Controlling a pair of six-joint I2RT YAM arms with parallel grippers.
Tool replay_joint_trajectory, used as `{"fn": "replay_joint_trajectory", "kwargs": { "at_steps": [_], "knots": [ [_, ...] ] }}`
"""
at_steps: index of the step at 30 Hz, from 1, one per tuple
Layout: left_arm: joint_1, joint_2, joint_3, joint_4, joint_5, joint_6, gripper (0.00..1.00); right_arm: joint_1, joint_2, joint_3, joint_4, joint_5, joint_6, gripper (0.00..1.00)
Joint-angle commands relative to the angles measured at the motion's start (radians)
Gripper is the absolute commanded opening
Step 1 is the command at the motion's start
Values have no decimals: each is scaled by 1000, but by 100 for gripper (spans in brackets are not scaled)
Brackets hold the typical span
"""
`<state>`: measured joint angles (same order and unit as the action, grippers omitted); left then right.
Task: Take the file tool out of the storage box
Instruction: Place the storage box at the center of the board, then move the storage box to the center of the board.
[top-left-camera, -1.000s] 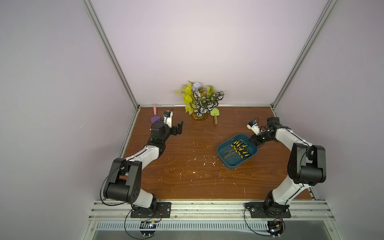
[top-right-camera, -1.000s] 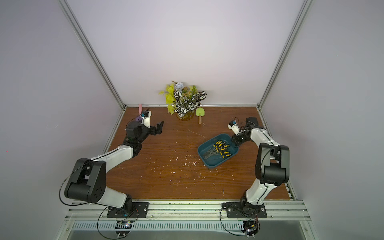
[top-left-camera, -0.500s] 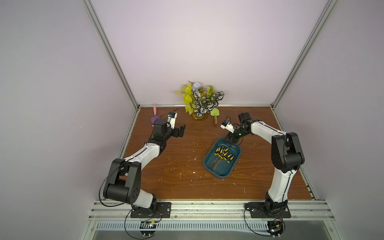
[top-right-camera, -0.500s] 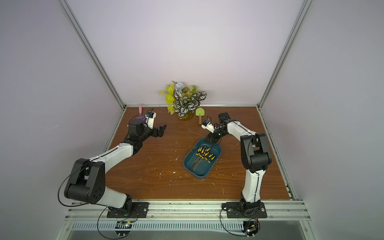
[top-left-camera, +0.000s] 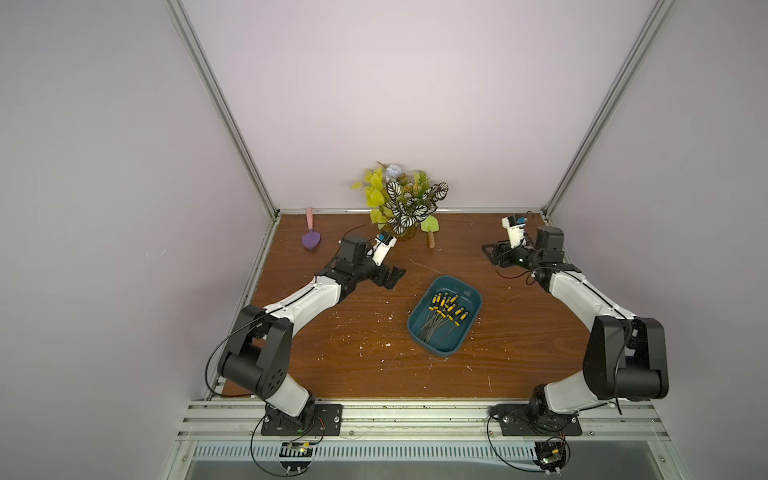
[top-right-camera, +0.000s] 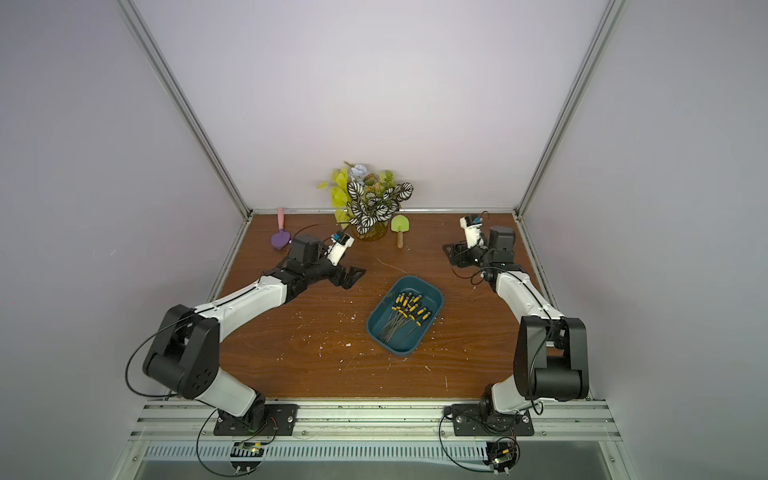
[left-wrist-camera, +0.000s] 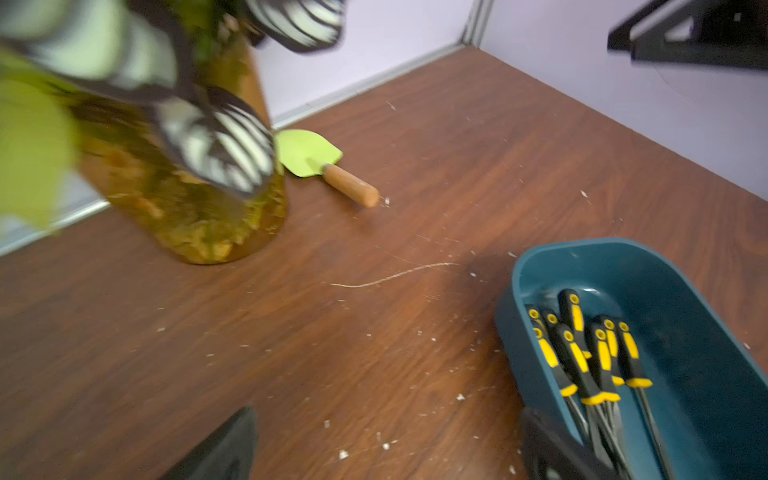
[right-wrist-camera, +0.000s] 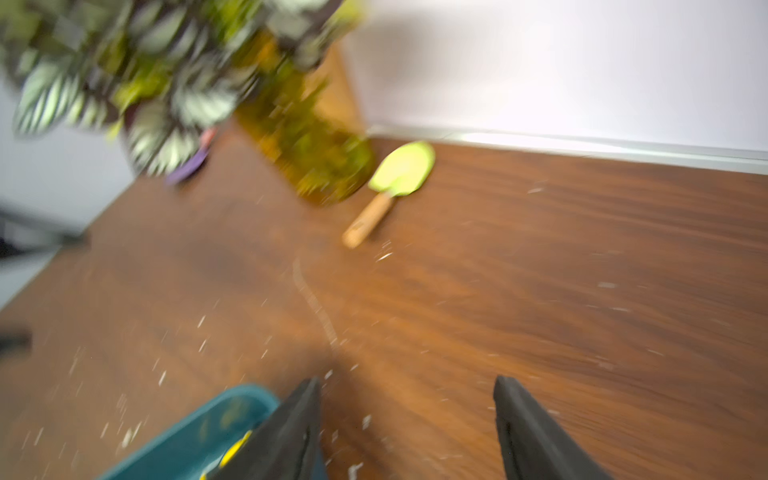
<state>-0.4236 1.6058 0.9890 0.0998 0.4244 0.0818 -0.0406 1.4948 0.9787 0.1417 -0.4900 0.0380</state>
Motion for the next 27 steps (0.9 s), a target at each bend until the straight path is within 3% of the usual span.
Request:
{"fn": "replay_joint_trajectory", "kwargs": {
  "at_steps": [1, 5, 10, 18, 27],
  "knots": [
    [-37, 60, 7, -29, 43, -24, 100, 0, -34, -32, 97, 27, 120, 71],
    [-78, 106, 33, 12, 60, -50, 99, -15, -21, -42, 65, 41, 126, 70],
    [-116, 215, 136, -78, 69, -45, 94, -16, -4, -47, 56, 63, 131, 67],
    [-130, 245, 174, -85, 126, -49, 90, -17, 4, -64, 51, 97, 123, 64],
    [-184, 309, 255, -245, 41, -9, 75, -19, 13, -83, 52, 117, 123, 61]
  ]
}}
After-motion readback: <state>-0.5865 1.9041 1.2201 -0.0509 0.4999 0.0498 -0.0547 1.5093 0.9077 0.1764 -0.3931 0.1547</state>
